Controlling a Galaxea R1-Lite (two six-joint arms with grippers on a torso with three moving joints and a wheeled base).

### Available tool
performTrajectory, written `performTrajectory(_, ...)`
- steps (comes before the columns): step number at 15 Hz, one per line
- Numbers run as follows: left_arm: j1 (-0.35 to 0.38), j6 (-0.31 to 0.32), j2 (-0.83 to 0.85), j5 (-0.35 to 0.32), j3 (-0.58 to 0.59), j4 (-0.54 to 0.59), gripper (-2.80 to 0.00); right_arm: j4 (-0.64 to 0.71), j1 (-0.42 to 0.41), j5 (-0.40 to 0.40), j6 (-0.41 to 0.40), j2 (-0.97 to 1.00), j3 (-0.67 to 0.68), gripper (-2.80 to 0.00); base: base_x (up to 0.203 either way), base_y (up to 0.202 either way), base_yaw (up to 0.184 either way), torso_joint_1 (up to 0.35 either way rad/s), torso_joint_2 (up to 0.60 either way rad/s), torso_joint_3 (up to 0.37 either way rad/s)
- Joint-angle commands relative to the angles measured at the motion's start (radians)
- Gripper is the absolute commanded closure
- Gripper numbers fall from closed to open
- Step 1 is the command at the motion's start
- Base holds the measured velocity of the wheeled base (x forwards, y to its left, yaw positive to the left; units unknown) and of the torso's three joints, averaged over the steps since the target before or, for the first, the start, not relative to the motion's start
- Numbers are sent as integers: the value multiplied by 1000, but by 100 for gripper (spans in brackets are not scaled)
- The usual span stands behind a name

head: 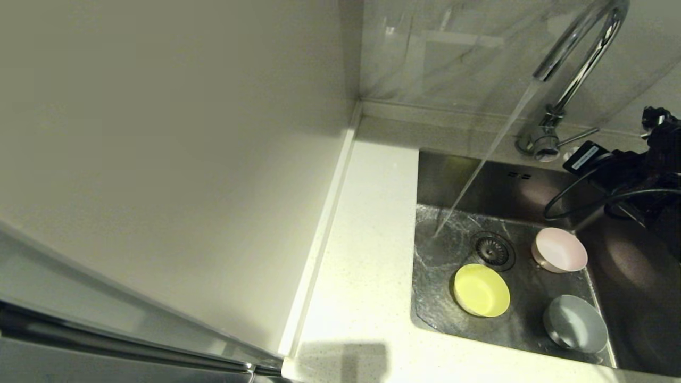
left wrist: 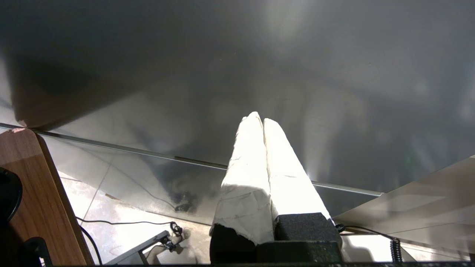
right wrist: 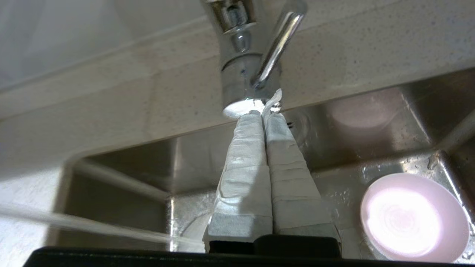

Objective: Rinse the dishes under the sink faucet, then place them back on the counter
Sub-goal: Turn off the faucet

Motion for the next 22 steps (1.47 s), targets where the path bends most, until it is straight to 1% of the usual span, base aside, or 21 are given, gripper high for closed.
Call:
performTrajectory(1,0,0,0,0,3,0,0,-5,-10,0,5,25,-20,0,0,0,0,0,0,0)
performTrajectory(6,0,0,0,0,3,0,0,-5,-30,0,5,56,-81,0,0,0,0,0,0,0)
performTrajectory(12,0,0,0,0,3,0,0,-5,-31,0,5,102,-129,0,0,0,0,0,0,0)
performTrajectory(22,0,0,0,1,2,0,0,2,-28,-8,6,194,-275,0,0,0,0,0,0,0)
